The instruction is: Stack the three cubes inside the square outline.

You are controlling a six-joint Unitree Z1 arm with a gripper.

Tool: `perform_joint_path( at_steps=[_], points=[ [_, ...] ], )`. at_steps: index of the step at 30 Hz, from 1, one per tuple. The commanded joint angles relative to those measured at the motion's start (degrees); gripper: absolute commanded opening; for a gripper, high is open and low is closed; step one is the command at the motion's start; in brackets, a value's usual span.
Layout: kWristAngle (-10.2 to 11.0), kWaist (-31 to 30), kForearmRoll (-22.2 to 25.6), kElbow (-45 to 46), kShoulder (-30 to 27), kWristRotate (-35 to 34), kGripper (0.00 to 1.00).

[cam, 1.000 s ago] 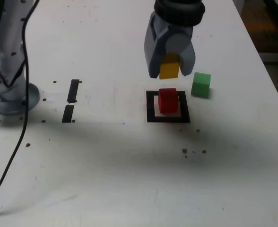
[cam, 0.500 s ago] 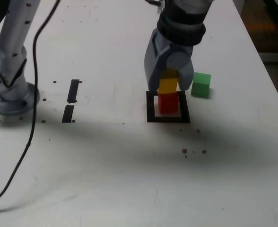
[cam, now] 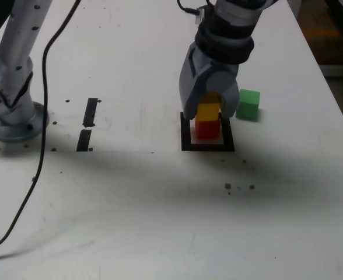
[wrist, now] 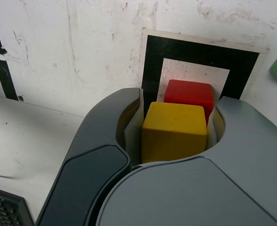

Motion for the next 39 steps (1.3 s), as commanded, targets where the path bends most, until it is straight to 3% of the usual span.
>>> perform_joint_path(
  at_steps=[1,9,21,26,33,39],
  points=[
    [-0.26,0.33,-0.33,0.54,0.36,0.33,0.34],
    [-0.84,1.07,-0.85,0.82,0.34,1.51,0.63],
    [-0.86,1.09,-1.75,0.78,-0.57,1.6,0.94],
    [-0.36,1.09,-0.71,-0.05,-1.96,0.85,0.99],
    [1.01,1.09,6.44,-3.66,-4.41,0.03,1.0],
    [5.33,1.97,10.31,-10.0,-4.78,3.61,1.0]
  ],
)
